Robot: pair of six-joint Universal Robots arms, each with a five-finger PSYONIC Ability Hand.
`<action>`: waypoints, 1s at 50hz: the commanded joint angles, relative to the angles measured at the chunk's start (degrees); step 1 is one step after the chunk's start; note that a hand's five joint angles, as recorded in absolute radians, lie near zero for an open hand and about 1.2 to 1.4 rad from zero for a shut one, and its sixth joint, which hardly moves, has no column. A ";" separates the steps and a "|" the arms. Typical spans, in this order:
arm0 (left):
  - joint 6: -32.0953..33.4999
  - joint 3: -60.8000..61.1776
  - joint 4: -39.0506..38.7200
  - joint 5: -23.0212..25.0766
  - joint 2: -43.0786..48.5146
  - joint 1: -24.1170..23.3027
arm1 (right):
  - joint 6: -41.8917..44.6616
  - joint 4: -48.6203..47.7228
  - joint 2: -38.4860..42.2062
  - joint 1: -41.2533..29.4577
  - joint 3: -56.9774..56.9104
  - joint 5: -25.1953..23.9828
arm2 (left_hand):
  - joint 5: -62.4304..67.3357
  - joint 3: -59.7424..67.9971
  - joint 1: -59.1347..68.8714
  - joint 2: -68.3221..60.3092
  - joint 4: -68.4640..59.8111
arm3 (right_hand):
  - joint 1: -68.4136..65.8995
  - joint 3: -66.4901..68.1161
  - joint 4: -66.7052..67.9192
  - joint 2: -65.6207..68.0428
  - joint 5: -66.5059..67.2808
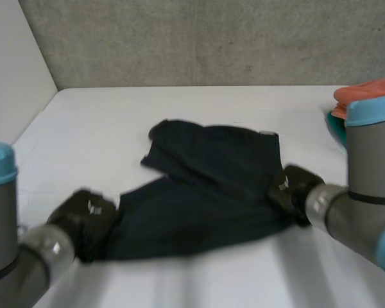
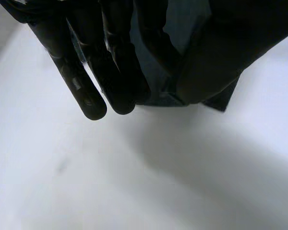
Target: Fold the laundry.
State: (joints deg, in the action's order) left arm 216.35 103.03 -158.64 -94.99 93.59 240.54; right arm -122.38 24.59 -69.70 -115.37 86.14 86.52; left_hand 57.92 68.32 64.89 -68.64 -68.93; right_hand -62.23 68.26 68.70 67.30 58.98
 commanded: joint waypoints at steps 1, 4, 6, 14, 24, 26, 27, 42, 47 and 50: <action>3.72 -0.45 5.28 2.18 0.35 -0.51 | 7.08 2.58 -0.71 0.84 4.74 -2.84 | 12.08 11.68 15.11 -11.36 -11.07 | -17.77 11.74 11.30 12.70 11.02; 3.64 -2.55 0.98 1.92 5.43 -0.33 | 5.76 0.56 3.23 0.76 3.78 -1.80 | 12.08 11.68 15.11 -11.36 -11.07 | -17.77 11.74 11.30 12.70 11.02; 3.64 -4.75 -1.40 1.65 8.78 -0.24 | 5.05 -0.41 5.18 0.58 2.37 -0.92 | 12.08 11.68 15.11 -11.36 -11.07 | -17.77 11.74 11.30 12.70 11.02; 5.39 -29.51 -11.07 -0.98 21.36 1.86 | 0.14 -11.30 11.78 -1.26 -18.34 5.06 | 12.08 11.68 15.11 -11.36 -11.07 | -17.77 11.74 11.30 12.70 11.02; 3.81 -57.23 -39.09 1.57 18.29 5.38 | -15.69 -48.29 5.99 -0.48 -36.84 2.52 | 12.08 11.68 15.11 -11.36 -11.07 | -17.77 11.74 11.30 12.70 11.02; 3.37 -57.23 -42.62 1.39 17.85 5.38 | -15.43 -52.69 5.37 -0.30 -35.78 1.12 | 12.08 11.68 15.11 -11.36 -11.07 | -17.77 11.74 11.30 12.70 11.02; 3.11 -56.80 -43.76 1.56 17.59 5.21 | -15.17 -53.76 5.36 -0.30 -35.08 0.24 | 12.08 11.68 15.11 -11.36 -11.07 | -17.77 11.74 11.30 12.70 11.02; 0.04 -35.46 -42.89 0.42 17.06 6.00 | -13.76 -48.23 15.02 -1.35 -31.57 -0.21 | 12.08 11.68 15.11 -11.36 -11.07 | -17.77 11.74 11.30 12.70 11.02; -1.72 -26.05 -43.33 -0.72 20.13 5.73 | -13.14 -48.49 19.68 -2.23 -26.56 -0.21 | 12.08 11.68 15.11 -11.36 -11.07 | -17.77 11.74 11.30 12.70 11.02; -2.34 -19.11 -43.25 -1.16 22.33 5.21 | -11.74 -47.88 21.88 -2.85 -22.34 -0.30 | 12.08 11.68 15.11 -11.36 -11.07 | -17.77 11.74 11.30 12.70 11.02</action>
State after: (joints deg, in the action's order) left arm 215.40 73.31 -201.68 -95.22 112.37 246.33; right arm -135.60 -23.59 -51.76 -117.20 57.74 86.28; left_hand 58.15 68.34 64.89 -68.71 -68.95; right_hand -62.23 68.27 68.70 67.30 59.00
